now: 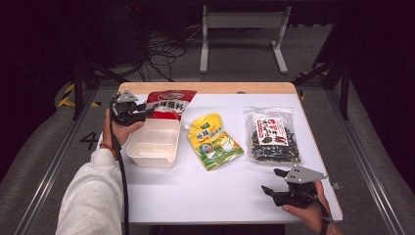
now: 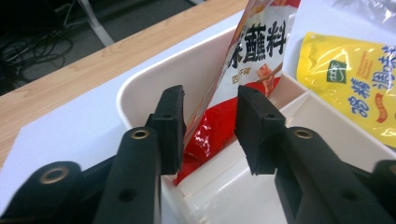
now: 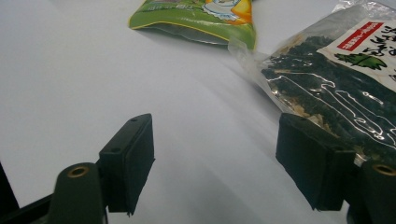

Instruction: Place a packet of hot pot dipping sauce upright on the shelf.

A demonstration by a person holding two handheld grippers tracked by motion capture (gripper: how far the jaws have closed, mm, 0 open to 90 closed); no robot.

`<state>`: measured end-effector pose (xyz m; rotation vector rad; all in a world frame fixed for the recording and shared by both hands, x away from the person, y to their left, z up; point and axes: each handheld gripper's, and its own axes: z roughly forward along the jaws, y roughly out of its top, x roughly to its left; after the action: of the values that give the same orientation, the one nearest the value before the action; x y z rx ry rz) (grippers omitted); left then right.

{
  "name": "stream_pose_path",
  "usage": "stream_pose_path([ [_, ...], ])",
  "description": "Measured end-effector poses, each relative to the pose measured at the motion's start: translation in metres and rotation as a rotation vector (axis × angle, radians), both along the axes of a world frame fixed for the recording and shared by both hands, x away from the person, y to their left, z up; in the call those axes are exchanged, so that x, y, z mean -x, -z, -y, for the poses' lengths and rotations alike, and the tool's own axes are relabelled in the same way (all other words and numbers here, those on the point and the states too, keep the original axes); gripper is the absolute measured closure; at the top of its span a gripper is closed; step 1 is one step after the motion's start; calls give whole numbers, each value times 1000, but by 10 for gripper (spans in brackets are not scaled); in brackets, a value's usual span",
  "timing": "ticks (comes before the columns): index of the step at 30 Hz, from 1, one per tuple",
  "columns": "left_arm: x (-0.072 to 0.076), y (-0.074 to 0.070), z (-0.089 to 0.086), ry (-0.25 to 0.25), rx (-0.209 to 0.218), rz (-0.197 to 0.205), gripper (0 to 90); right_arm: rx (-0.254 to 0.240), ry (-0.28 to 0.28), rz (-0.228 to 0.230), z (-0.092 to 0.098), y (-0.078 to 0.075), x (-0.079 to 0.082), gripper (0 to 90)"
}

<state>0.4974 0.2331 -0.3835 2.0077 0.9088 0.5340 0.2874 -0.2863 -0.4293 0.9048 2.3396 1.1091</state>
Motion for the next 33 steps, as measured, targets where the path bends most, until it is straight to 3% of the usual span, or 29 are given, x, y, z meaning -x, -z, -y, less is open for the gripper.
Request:
stream_pose_path([
  [2, 10, -4, -5, -3, 6, 27, 575, -8, 5, 7, 3, -2, -2, 295],
  [5, 17, -6, -7, -5, 11, 33, 520, -22, 13, 5, 7, -3, -5, 302],
  [15, 69, -19, -12, 20, 23, 121, 400, -36, 59, 8, 22, -7, -23, 376],
  [18, 91, -22, -13, 12, 19, 151, 375, -31, 57, 4, 29, -7, -31, 488],
  [23, 122, -17, -15, 32, 18, 173, 345, -21, 72, 13, 41, -8, -42, 608],
  [24, 122, -17, -15, 32, 18, 173, 339, -21, 72, 13, 41, -8, -42, 608],
  [26, 141, -11, -17, 40, 1, 184, 326, -30, 106, 21, 52, -9, -50, 642],
  [28, 152, -6, -19, 53, 4, 167, 301, -32, 130, 27, 57, -10, -55, 660],
  [30, 158, -3, -19, 54, 10, 161, 280, -32, 143, 25, 60, -10, -58, 660],
  [33, 182, 6, -20, 66, 8, 155, 265, -38, 202, 18, 71, -10, -70, 610],
])
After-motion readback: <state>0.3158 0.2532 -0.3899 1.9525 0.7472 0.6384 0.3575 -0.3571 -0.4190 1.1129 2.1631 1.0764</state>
